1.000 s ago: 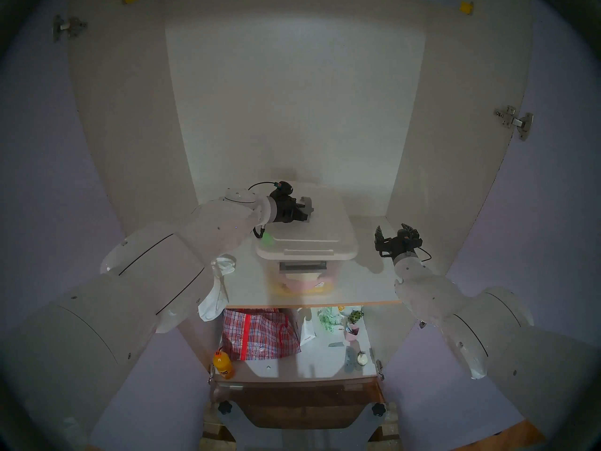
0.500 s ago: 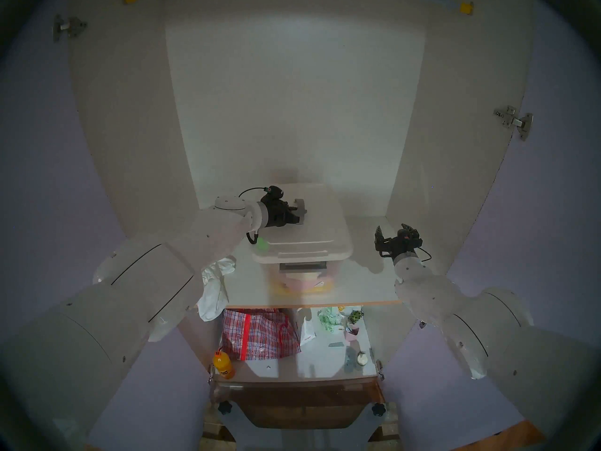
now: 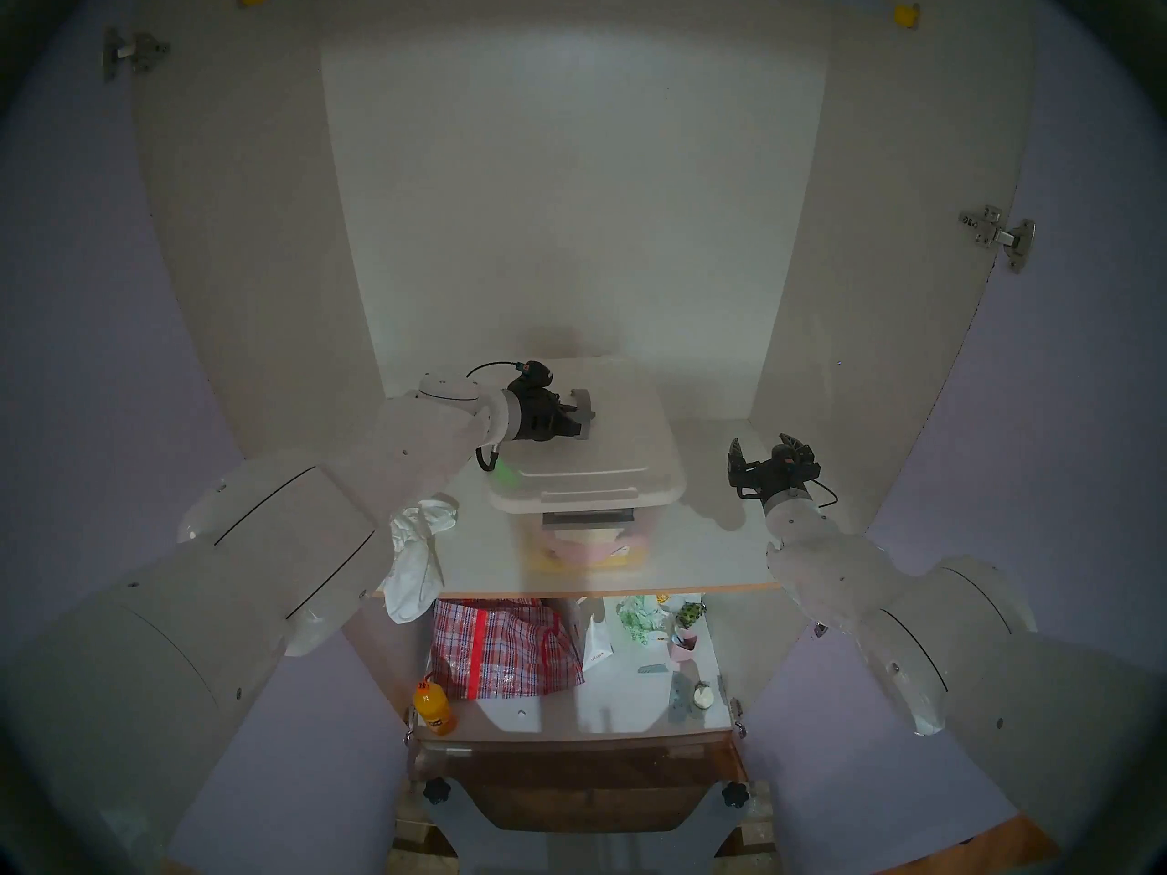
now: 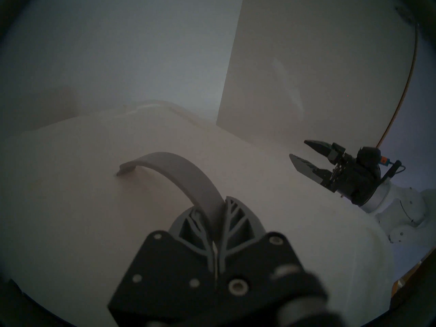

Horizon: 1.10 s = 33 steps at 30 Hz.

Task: Take clothing out of the storage bin and put the lid back on the bin

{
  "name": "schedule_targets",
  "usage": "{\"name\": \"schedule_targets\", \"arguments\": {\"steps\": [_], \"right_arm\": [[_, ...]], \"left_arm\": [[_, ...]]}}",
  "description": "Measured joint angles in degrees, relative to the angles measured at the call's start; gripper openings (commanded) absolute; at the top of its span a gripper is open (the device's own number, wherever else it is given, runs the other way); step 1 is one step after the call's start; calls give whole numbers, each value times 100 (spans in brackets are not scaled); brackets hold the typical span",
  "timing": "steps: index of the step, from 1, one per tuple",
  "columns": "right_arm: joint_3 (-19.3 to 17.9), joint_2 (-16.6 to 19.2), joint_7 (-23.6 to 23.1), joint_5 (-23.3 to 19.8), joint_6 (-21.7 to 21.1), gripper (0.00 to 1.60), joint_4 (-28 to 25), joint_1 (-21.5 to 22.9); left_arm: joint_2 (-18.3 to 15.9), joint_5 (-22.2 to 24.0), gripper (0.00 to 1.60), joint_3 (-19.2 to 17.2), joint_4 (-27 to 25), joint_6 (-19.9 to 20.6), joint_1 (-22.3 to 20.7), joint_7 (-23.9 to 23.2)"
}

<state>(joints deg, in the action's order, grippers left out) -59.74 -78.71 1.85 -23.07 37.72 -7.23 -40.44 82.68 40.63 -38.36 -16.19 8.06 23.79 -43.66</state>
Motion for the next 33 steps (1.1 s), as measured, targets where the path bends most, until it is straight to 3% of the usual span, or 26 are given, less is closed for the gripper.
{"name": "schedule_targets", "arguments": {"steps": [13, 22, 33], "right_arm": [[-9, 0, -1, 7, 0, 160, 0, -1], [-16, -1, -1, 17, 0, 160, 0, -1], [-24, -1, -1, 25, 0, 160, 0, -2]], "left_arm": [[80, -195, 0, 565, 207, 108, -303, -182], [168, -391, 0, 1209, 289, 109, -547, -303], [206, -543, 0, 1614, 381, 135, -755, -508]]}}
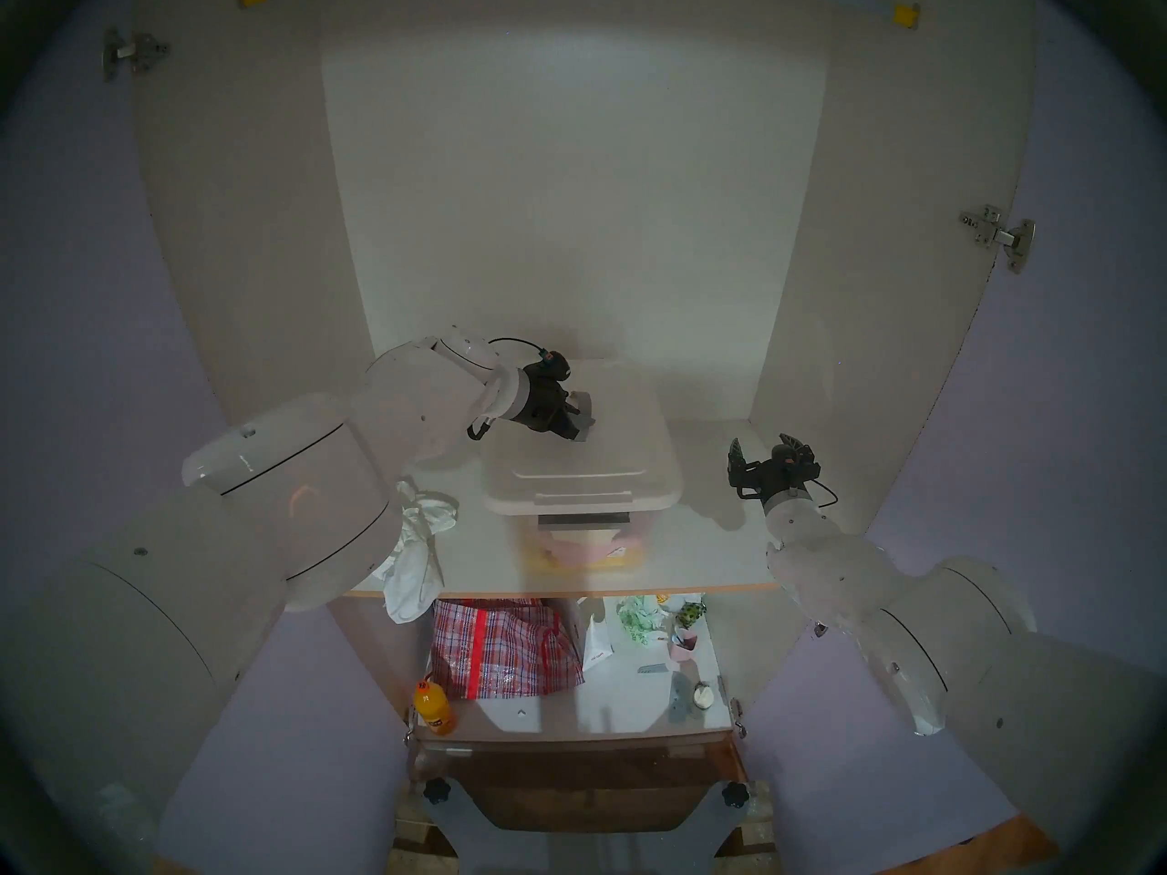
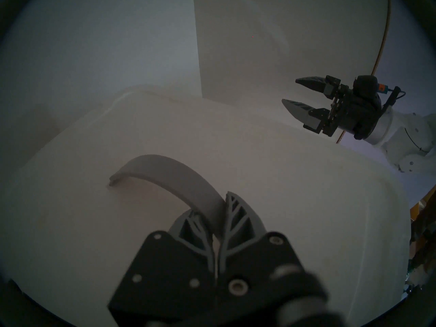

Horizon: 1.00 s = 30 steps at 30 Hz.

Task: Take clothing out of the storage bin and put the lid back on the bin

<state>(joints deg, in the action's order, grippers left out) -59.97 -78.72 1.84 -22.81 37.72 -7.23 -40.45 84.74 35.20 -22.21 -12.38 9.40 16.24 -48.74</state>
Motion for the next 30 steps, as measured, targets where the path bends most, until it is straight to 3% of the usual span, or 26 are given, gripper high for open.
{"name": "schedule_targets", "arguments": {"steps": [15, 17, 20, 21, 23, 24, 27, 28, 29, 30], "right_arm": [[-10, -1, 0, 10, -1, 160, 0, 0], [-12, -1, 0, 11, -1, 160, 0, 0], [-14, -1, 0, 13, -1, 160, 0, 0], [-15, -1, 0, 14, -1, 160, 0, 0], [-17, -1, 0, 16, -1, 160, 0, 0], [-18, -1, 0, 17, -1, 160, 0, -1], [-21, -1, 0, 19, -1, 160, 0, -1], [-22, -1, 0, 20, -1, 160, 0, -1], [-23, -1, 0, 21, -1, 160, 0, -1], [-23, -1, 0, 21, -1, 160, 0, -1]], "left_arm": [[38, -119, 2, 250, 156, 11, -146, -366], [24, -109, 11, 252, 178, -6, -144, -434], [7, -129, 40, 323, 197, -44, -166, -557], [3, -134, 38, 329, 199, -53, -177, -579], [4, -206, 56, 467, 212, -79, -263, -648], [2, -241, 75, 491, 215, -86, -302, -675], [3, -305, 70, 621, 235, -108, -350, -743], [2, -326, 26, 643, 242, -113, -359, -765], [3, -332, 26, 651, 249, -118, -361, -773], [5, -339, 0, 659, 255, -122, -364, -781]]}}
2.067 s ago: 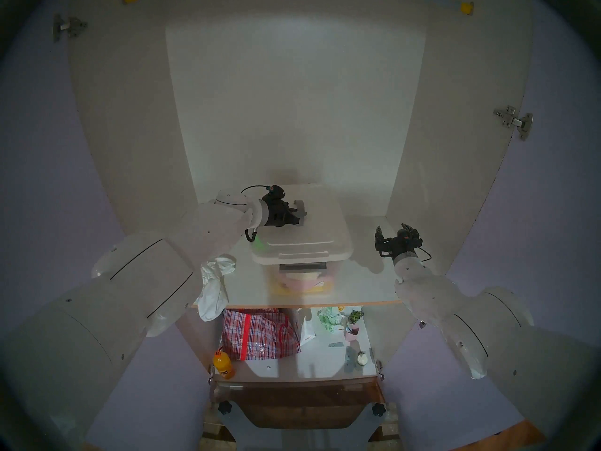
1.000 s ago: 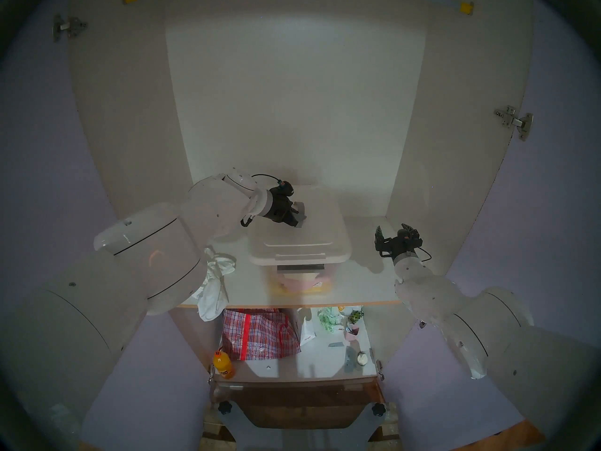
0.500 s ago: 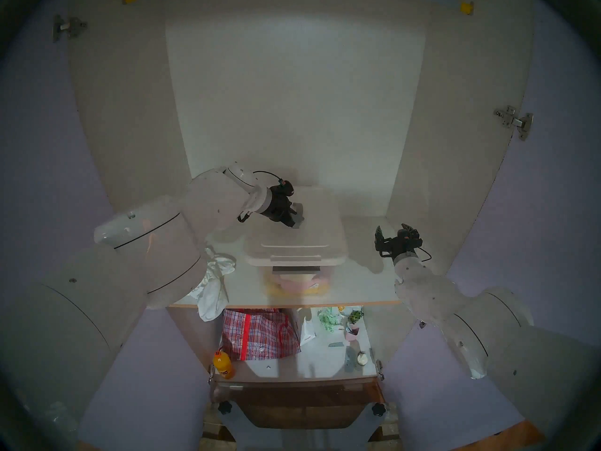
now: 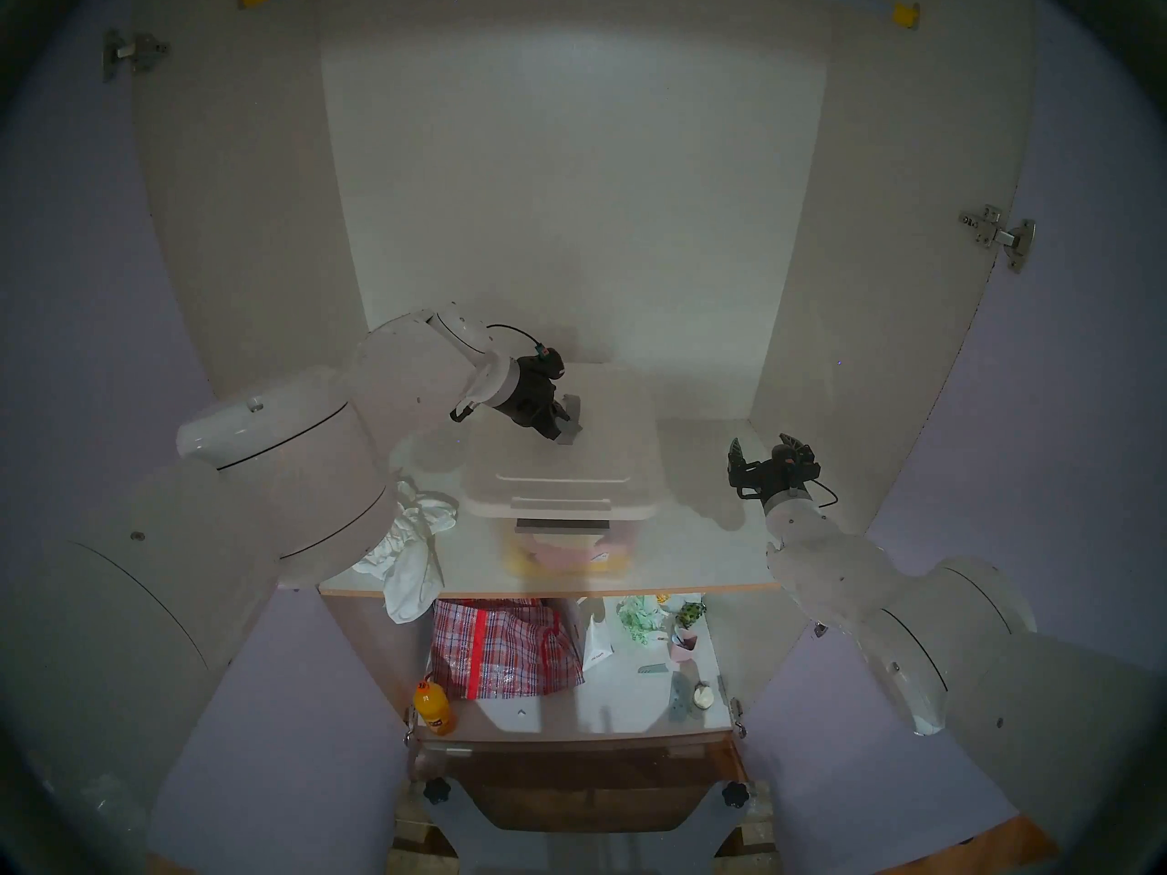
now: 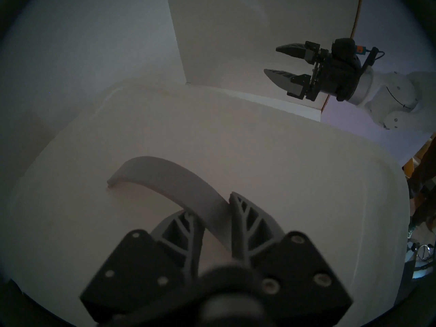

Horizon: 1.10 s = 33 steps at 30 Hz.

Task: Take clothing out of the storage bin and put the lid back on the bin

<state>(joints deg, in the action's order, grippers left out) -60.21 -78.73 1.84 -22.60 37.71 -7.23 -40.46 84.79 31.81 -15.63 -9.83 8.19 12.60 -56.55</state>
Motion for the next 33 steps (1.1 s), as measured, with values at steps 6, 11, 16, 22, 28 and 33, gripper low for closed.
{"name": "schedule_targets", "arguments": {"steps": [6, 11, 16, 22, 28, 33], "right_arm": [[-6, 0, 0, 4, 0, 160, 0, 0], [-10, 0, 0, 7, 0, 160, 0, 0], [-13, 0, 0, 11, -1, 160, 0, 0], [-17, -1, 0, 15, 0, 160, 0, 0], [-22, -2, 0, 20, 0, 160, 0, 0], [-28, -2, 0, 24, 0, 160, 0, 0]], "left_arm": [[17, -21, 53, 41, 62, -83, 15, -37], [22, -38, 72, 86, 76, -125, -5, -80], [27, -42, 160, 116, 139, -137, 10, -101], [47, -86, 160, 214, 202, -143, -4, 12], [52, -172, 160, 291, 126, -366, -134, -58], [-9, -197, 160, 287, 14, -509, -201, -285]]}}
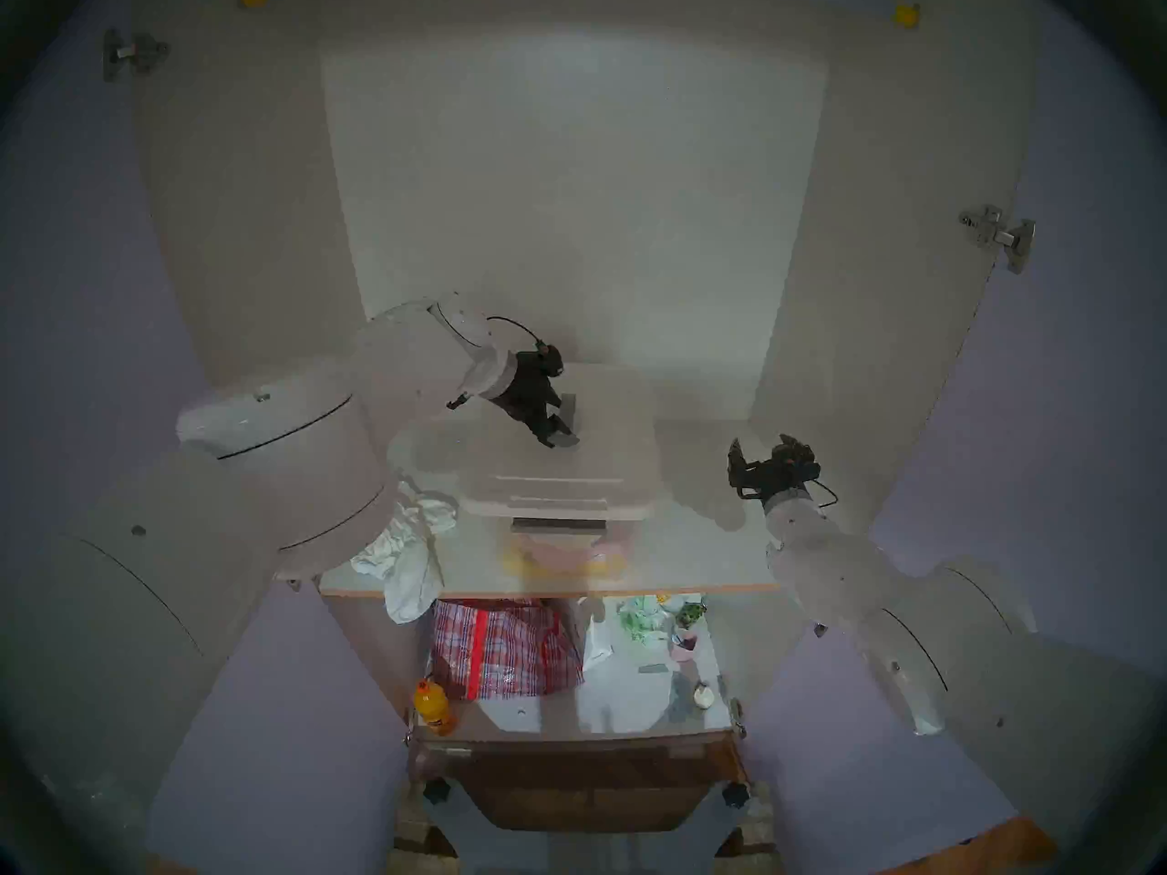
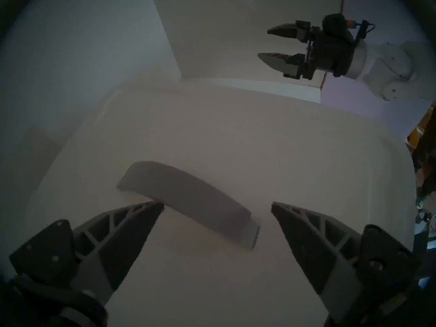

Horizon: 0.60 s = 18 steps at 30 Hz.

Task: Take clothing out of the storage bin and put the lid back on the bin

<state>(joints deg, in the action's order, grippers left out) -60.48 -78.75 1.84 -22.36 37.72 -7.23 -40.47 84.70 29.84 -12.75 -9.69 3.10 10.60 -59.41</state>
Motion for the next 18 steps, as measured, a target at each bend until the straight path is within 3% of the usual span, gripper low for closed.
{"name": "schedule_targets", "arguments": {"steps": [12, 18], "right_arm": [[-19, -1, 0, 17, -3, 160, 0, 0], [-24, -2, 0, 27, -6, 160, 2, -2]], "left_arm": [[-269, -129, 160, 89, -190, 47, -215, -312], [-419, -216, 160, 129, -170, 292, -298, -338]]}}
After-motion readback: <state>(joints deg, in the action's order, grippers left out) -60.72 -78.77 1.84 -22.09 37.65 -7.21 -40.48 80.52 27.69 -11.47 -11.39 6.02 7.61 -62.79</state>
